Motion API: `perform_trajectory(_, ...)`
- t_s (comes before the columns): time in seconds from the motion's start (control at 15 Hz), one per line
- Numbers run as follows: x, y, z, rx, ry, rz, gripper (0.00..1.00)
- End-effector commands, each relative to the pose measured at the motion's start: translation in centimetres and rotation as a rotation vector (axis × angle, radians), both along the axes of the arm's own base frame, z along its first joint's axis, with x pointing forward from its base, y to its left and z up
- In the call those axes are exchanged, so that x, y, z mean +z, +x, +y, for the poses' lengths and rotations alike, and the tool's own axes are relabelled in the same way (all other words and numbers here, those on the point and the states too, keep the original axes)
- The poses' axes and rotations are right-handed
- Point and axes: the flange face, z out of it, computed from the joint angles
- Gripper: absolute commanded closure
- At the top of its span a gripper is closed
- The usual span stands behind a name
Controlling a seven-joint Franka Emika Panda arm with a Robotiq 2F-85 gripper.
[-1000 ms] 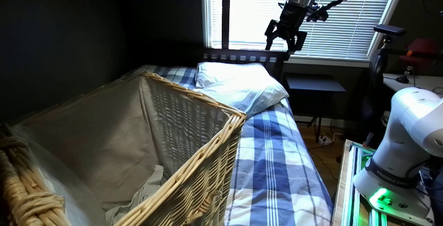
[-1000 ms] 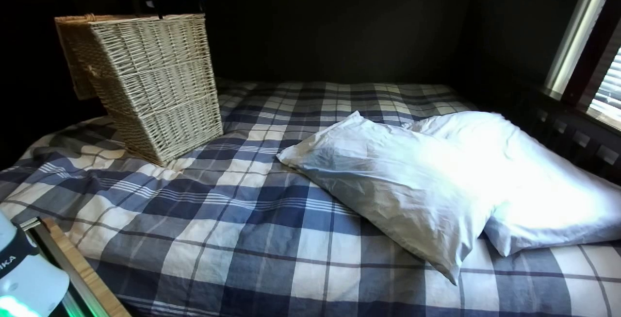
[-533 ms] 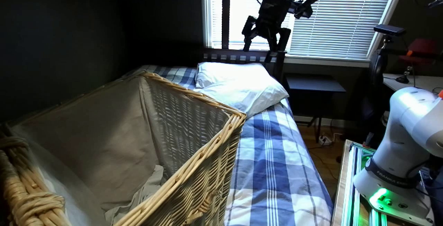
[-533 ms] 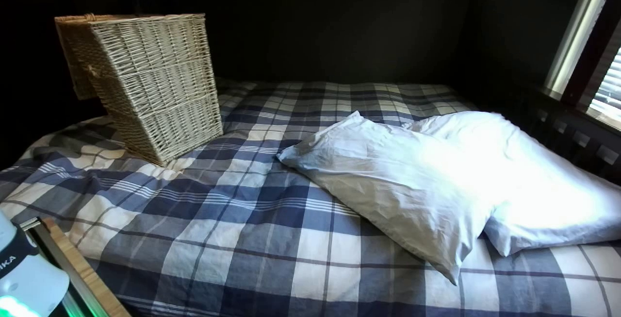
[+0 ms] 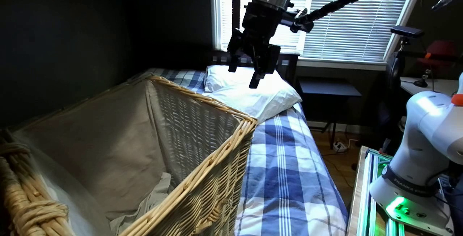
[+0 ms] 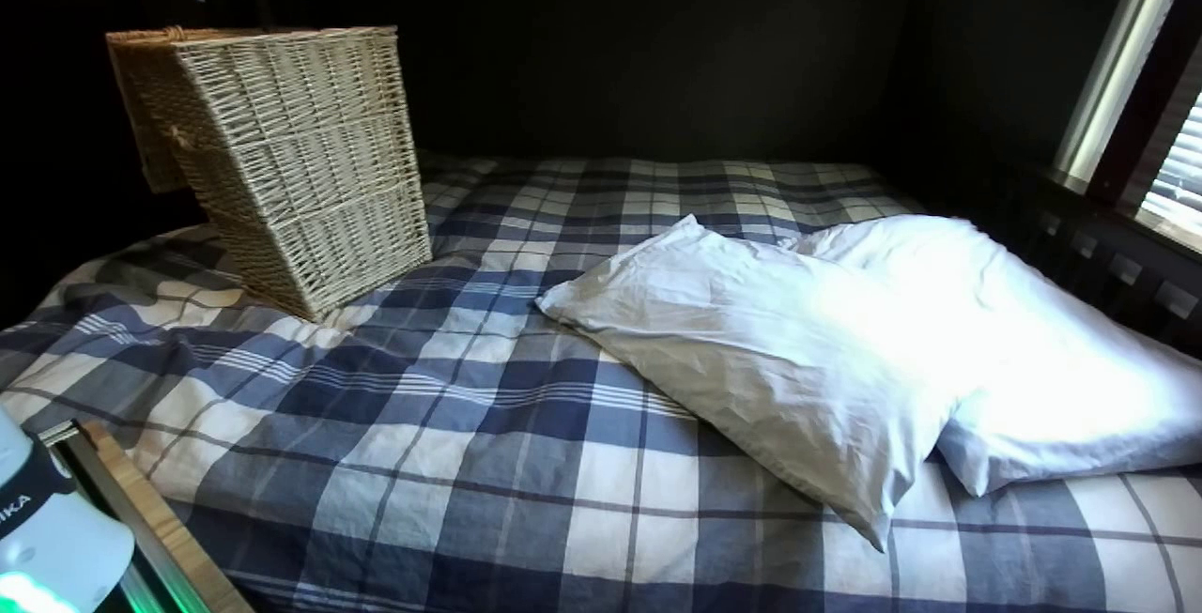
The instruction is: Move the basket to the right then remove the pillow case from the basket and put it on the bed.
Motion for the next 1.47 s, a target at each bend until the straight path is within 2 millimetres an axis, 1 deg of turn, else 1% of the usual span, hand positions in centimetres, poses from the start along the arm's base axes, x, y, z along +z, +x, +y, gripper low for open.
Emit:
perform_trajectory(0.0, 0.8, 0.7, 4.4, -0.077, 0.034, -0.006, 0.00)
perform_trajectory(0.13, 1.1, 1.2, 5.8, -0.136, 0.091, -0.037, 0.00)
perform_trajectory(0.27, 0.9, 1.3, 7.5, -0.060, 0.102, -0.053, 0.00)
perform_trajectory(0.33, 1.2, 0.8, 6.1, -0.088, 0.095, -0.044, 0.00)
perform_trajectory(0.47, 1.0, 1.0, 6.9, -0.074, 0.102, -0.044, 0.00)
perform_trajectory(0.67, 0.8, 1.2, 7.2, -0.071, 0.103, -0.042, 0.00)
perform_trajectory(0.73, 1.0, 1.2, 6.5, -0.163, 0.124, -0.067, 0.00)
perform_trajectory(0.8, 1.1, 1.1, 6.6, -0.183, 0.166, -0.030, 0.00)
perform_trajectory(1.0, 1.0, 1.4, 6.6, -0.364, 0.206, -0.014, 0.00)
perform_trajectory(1.13, 0.5, 1.3, 7.0, -0.468, 0.228, 0.020, 0.00)
perform_trajectory(1.27, -0.5, 1.5, 7.2, -0.574, 0.249, 0.036, 0.00)
perform_trajectory(1.4, -1.0, 1.3, 7.6, -0.639, 0.261, 0.039, 0.00)
